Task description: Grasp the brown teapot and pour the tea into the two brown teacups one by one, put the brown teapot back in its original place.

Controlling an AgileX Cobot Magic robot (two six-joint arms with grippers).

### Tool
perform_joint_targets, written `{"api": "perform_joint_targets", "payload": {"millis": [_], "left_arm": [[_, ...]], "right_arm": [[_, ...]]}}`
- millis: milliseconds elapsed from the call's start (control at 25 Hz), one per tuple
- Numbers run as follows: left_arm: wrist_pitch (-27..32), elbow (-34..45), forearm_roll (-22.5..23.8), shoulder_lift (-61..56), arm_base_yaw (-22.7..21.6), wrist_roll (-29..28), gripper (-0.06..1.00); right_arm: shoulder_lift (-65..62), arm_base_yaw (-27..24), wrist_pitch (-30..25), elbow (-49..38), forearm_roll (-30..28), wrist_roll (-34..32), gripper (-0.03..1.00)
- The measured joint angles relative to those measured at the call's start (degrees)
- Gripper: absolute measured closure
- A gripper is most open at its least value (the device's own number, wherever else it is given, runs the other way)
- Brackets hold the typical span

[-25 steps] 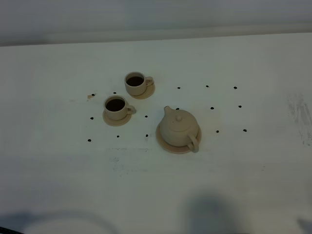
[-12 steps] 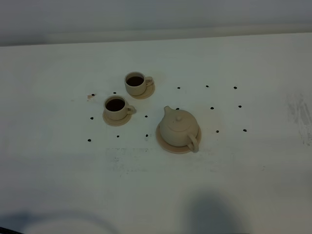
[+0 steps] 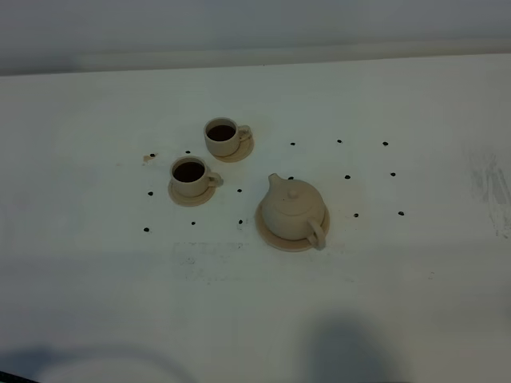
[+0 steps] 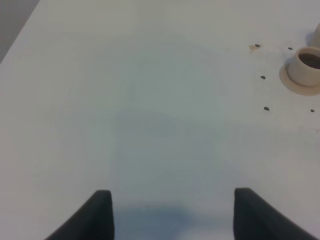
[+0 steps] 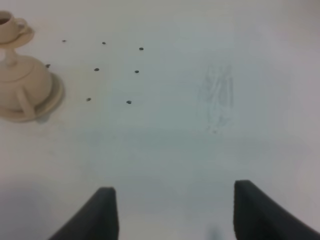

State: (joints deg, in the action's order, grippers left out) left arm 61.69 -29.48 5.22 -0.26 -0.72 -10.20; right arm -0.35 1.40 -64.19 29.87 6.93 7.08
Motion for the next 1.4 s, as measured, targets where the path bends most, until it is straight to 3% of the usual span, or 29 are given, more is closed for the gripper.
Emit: {"api": "perform_joint_targets", "payload": {"millis": [1400], "left_arm": [[0.0,0.0,0.0,0.0,0.0,0.0,0.45]], "right_arm": [[-0.1,-1.2,0.0,-0.1,-0.1,0.0,0.48]]}}
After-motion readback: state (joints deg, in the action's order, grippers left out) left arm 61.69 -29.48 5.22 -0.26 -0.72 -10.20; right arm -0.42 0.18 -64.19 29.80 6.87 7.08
